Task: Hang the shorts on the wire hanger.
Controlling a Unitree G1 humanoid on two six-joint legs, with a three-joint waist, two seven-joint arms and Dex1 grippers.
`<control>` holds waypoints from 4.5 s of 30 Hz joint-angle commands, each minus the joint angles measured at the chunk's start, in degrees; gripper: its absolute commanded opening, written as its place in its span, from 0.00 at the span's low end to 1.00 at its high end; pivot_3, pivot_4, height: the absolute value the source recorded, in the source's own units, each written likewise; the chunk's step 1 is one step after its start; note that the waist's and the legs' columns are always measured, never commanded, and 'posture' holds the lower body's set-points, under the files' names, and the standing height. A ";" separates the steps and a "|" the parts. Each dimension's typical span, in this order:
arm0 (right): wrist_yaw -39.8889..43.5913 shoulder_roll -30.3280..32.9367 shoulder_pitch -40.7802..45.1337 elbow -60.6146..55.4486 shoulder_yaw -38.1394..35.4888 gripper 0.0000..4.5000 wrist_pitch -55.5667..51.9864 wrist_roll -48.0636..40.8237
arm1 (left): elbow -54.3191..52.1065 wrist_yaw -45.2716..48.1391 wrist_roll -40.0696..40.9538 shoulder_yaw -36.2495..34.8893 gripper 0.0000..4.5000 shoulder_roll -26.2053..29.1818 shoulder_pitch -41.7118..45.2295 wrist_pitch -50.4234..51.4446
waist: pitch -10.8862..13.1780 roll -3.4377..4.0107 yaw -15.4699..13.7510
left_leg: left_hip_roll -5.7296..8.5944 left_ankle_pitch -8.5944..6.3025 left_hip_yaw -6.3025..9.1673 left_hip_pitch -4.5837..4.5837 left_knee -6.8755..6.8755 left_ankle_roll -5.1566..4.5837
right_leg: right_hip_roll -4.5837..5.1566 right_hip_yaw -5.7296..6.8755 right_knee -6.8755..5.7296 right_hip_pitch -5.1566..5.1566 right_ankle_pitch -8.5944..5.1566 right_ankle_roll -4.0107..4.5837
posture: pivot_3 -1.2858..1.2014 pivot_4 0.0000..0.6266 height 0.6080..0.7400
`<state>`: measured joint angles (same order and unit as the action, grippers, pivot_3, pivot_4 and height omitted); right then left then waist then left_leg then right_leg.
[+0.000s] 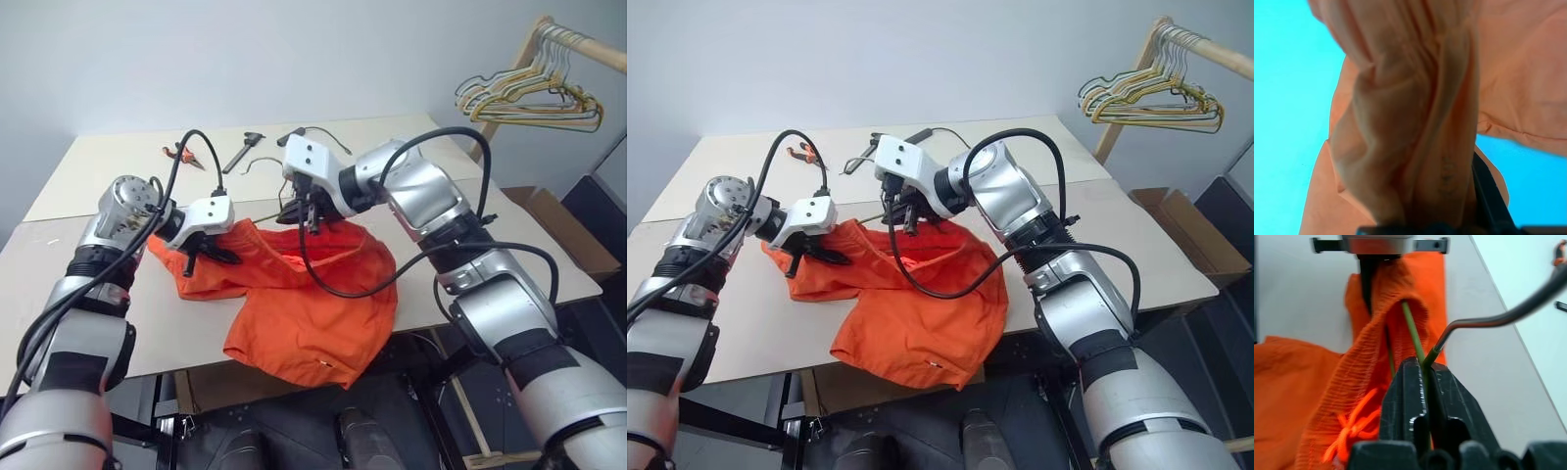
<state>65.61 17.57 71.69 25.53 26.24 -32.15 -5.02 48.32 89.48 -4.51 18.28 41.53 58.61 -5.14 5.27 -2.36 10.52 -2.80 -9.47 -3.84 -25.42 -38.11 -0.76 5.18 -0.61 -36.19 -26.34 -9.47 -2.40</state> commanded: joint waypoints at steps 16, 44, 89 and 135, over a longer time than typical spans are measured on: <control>4.45 0.92 0.52 1.46 -3.32 0.00 10.33 1.69 | -10.17 2.31 9.24 -9.87 0.99 11.15 -4.77 10.08 | 0.01 0.01 -0.03 | -0.02 -0.23 0.02 0.03 0.01 0.39 | 0.00 -0.01 0.01 -0.01 -0.02 0.00 | 0.47 0.06 1.00; 4.97 2.56 0.80 0.72 -6.58 0.00 6.60 1.07 | -2.63 -6.61 5.93 -12.17 0.04 8.12 -6.27 9.42 | 0.01 0.01 -0.18 | -0.02 -0.24 0.00 0.02 0.01 0.42 | 0.00 0.02 0.01 0.00 -0.01 0.00 | 0.46 0.07 1.00; 4.95 4.86 -0.89 -2.48 -6.70 0.00 -3.20 0.84 | -15.45 2.43 14.50 -16.70 0.53 18.09 -12.58 9.11 | 0.00 0.01 -1.66 | 0.06 -1.17 0.03 -0.15 0.30 0.26 | 0.00 0.02 0.08 -0.01 -0.78 0.07 | 0.48 0.04 1.00; 7.78 12.92 4.53 -3.81 -11.56 0.66 -6.90 -1.86 | 4.57 1.71 6.17 -9.56 0.00 -3.21 7.74 4.94 | -0.80 0.69 1.34 | 1.03 -2.35 0.41 -0.14 0.07 0.01 | 0.95 -0.01 0.03 0.22 -1.85 -1.21 | 0.45 0.06 1.00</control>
<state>73.60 28.17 75.48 24.93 18.38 -37.94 -5.72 54.62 91.21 0.33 10.16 37.97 65.85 -0.78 4.47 -1.68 11.86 -1.77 -11.90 -3.41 -25.57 -38.08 -0.88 6.15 -0.62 -36.15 -26.11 -11.32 -3.61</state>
